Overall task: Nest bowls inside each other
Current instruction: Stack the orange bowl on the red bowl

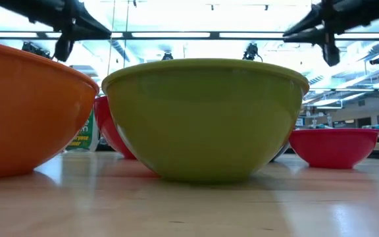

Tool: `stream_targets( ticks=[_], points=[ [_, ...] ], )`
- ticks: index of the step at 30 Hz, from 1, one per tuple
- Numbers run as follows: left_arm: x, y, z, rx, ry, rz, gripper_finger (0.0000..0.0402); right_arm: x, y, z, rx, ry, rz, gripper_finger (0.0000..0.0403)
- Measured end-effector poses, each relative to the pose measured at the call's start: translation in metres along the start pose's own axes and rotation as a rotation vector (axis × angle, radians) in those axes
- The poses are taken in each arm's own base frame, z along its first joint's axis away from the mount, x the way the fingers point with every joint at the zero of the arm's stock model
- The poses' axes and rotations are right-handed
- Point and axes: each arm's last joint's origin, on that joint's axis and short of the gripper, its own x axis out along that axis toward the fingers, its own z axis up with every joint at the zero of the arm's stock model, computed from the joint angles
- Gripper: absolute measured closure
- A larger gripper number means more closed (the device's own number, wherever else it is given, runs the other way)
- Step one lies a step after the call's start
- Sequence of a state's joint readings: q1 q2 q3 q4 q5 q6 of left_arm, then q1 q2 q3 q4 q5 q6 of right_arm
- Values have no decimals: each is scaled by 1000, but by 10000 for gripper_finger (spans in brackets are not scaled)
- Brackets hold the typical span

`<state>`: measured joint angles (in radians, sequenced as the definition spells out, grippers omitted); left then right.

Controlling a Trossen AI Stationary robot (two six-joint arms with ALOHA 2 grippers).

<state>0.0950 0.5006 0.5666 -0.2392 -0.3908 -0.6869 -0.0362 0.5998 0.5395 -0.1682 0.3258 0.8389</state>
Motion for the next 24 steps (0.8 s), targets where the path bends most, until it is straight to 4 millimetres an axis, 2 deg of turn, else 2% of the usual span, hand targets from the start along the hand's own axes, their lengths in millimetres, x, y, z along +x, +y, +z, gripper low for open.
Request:
stream_targets(
  ticks=[4, 8, 14, 18, 24],
  points=[
    [-8, -12, 16, 82, 128, 9, 320, 21, 23, 8, -110, 167, 3, 348],
    [-12, -23, 23, 96, 298, -88, 287, 52, 49, 11, -201, 283, 47, 339],
    [-11, -37, 25, 23, 547, -255, 274, 104, 92, 7, -285, 379, 85, 304],
    [-13, -45, 28, 87, 608, -274, 274, 140, 122, -6, -312, 421, 105, 267],
    [-18, -52, 35, 168, 561, -266, 274, 191, 162, -37, -294, 479, 122, 213]
  ],
)
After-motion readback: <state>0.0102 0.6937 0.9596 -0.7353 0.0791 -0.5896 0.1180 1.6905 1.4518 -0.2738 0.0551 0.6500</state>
